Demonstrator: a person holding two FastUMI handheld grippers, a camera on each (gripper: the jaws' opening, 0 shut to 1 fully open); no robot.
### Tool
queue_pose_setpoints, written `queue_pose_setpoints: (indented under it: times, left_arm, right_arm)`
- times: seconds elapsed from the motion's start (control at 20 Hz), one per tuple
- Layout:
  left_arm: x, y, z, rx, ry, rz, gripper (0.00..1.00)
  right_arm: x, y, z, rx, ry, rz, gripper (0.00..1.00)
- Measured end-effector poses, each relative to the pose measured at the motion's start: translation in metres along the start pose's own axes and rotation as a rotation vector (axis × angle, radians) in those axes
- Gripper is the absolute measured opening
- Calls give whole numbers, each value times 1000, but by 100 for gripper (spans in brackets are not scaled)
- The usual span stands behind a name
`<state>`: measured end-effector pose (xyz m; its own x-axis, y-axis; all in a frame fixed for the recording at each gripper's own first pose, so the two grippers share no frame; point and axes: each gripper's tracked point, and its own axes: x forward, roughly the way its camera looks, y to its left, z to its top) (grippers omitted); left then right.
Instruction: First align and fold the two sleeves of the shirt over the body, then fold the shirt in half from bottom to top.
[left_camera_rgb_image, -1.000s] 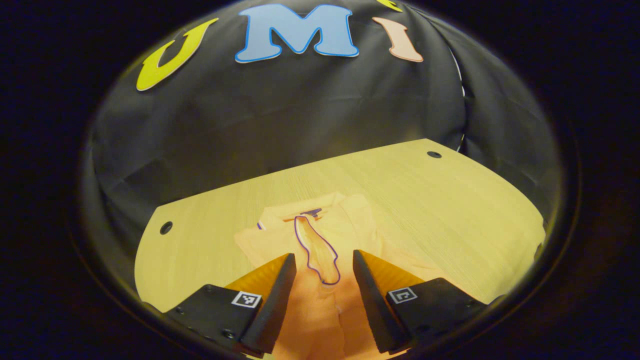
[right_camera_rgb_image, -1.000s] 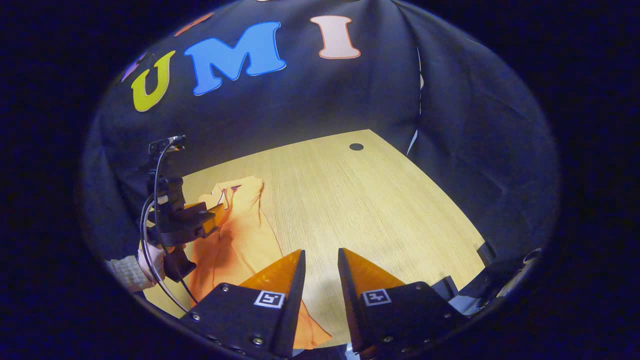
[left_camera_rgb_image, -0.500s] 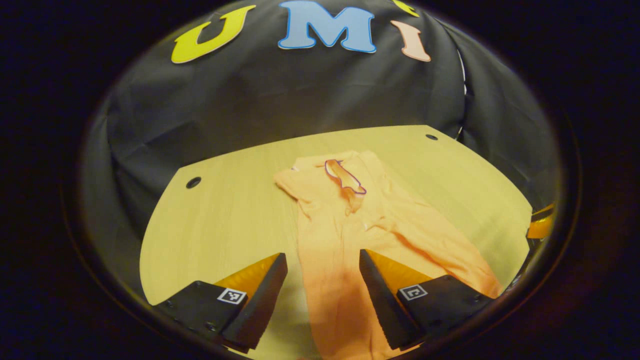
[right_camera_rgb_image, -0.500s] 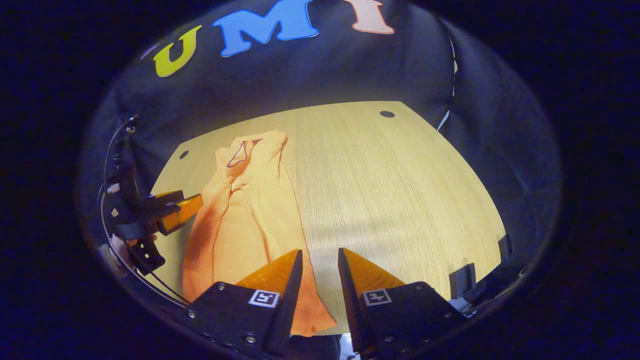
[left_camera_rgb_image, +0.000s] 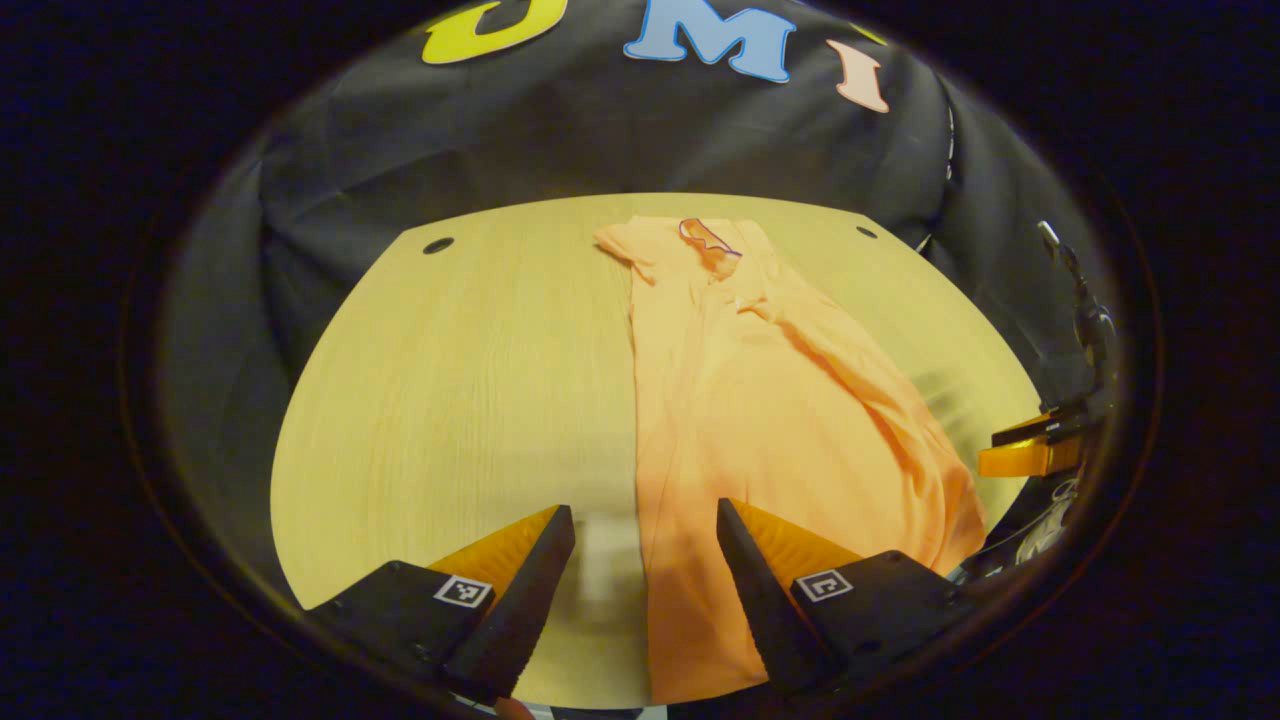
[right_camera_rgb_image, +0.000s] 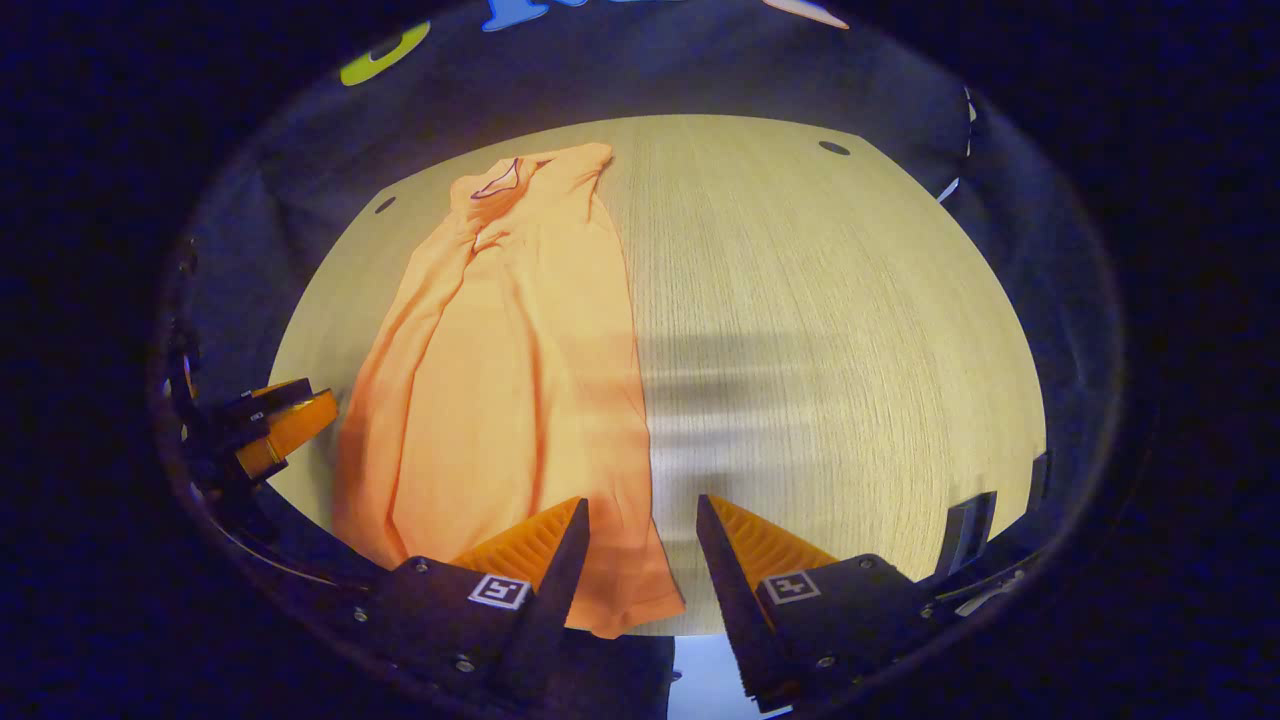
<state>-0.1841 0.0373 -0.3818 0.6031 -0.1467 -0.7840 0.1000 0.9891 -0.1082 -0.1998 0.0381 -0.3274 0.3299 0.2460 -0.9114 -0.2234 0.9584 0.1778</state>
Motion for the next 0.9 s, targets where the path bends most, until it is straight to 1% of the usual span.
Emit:
queue_pose_setpoints:
  times: [0.05,0.1,0.15,0.2,0.25,0.3,0.4,0.45,0.6,0.65,0.7,0.8,0.9]
  left_arm:
    - [-4,0,-9,-10,12,2,95]
    - [-7,0,-19,-16,27,5,97]
    - [-4,-5,-27,-18,44,8,96]
    - [-4,-5,-35,-15,58,15,92]
    - [-4,-4,-41,-11,70,17,92]
    - [-5,-4,-46,-5,81,20,95]
    - [-4,-4,-58,6,108,27,92]
    - [-5,-5,-62,13,116,26,96]
    - [-2,-8,-73,55,142,29,96]
    - [0,-9,-76,71,146,31,96]
    - [1,-10,-72,84,136,30,96]
    - [4,-12,-72,87,138,27,94]
    - [4,-12,-71,80,142,23,96]
  right_arm:
    - [0,-1,-3,-15,19,-4,70]
    - [1,-1,-6,-29,33,-3,66]
    - [2,0,-10,-40,45,1,70]
    - [2,2,-12,-50,58,6,70]
    - [4,3,-14,-61,69,12,70]
    - [6,4,-17,-72,83,18,69]
    - [7,5,-20,-95,99,20,70]
    - [8,5,-22,-109,106,17,69]
    - [10,4,-26,-144,126,0,69]
    - [11,3,-24,-150,117,-3,70]
    - [10,2,-26,-155,120,-10,69]
    - [10,0,-26,-174,127,-33,69]
    - [9,-2,-27,-208,137,-46,67]
